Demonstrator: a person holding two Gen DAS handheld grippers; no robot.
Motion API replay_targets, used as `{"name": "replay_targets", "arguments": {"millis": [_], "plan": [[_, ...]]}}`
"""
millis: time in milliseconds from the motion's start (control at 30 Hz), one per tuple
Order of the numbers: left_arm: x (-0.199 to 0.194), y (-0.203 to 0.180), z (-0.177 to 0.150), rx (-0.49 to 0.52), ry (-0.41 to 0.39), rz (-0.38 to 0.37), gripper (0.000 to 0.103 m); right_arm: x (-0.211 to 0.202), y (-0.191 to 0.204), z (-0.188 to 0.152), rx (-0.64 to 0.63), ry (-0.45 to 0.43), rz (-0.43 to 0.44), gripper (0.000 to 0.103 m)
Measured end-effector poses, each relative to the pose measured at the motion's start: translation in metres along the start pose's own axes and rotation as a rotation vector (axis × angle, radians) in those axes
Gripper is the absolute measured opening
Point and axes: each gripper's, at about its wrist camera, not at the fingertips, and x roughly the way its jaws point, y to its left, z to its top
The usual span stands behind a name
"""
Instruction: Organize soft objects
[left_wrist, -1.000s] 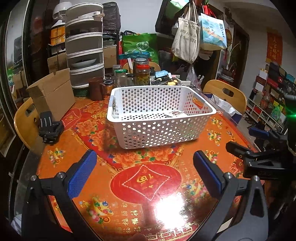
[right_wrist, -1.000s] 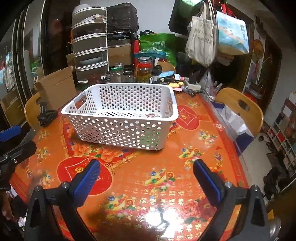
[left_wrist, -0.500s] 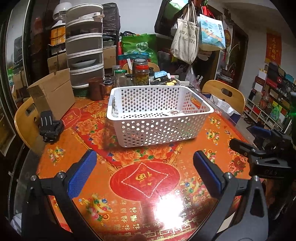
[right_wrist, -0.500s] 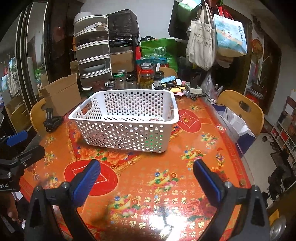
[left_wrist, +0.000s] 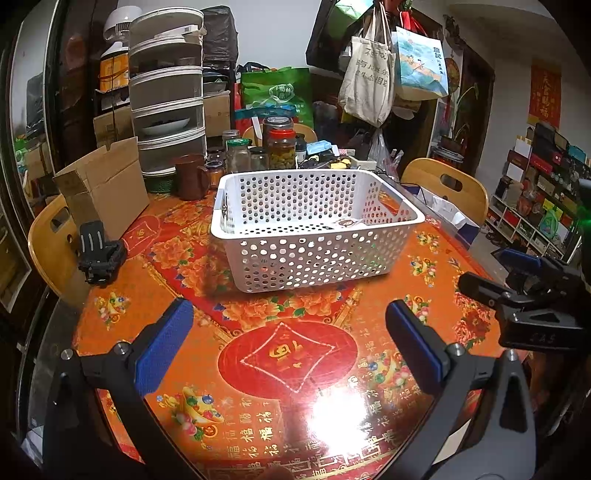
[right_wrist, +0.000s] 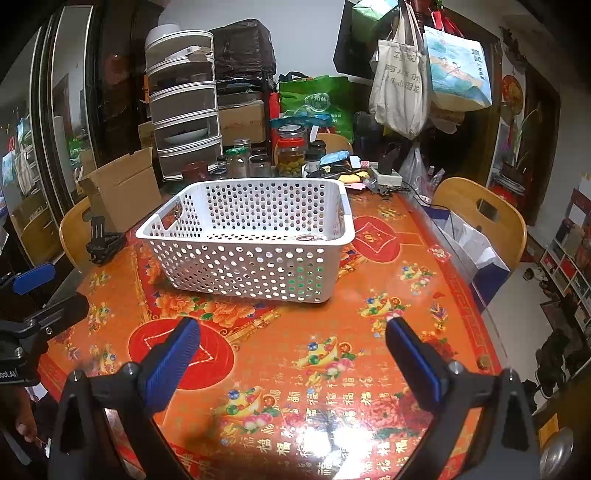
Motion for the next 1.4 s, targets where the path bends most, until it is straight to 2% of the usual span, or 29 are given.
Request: {"name": "replay_targets", "arguments": {"millis": [1400], "plan": [[0.0065,-0.0001,-0.0047,0.001,0.003,0.0,0.103,-0.0031,-0.0008,0.0004,0.004,-0.004,0.002,0.1]]}}
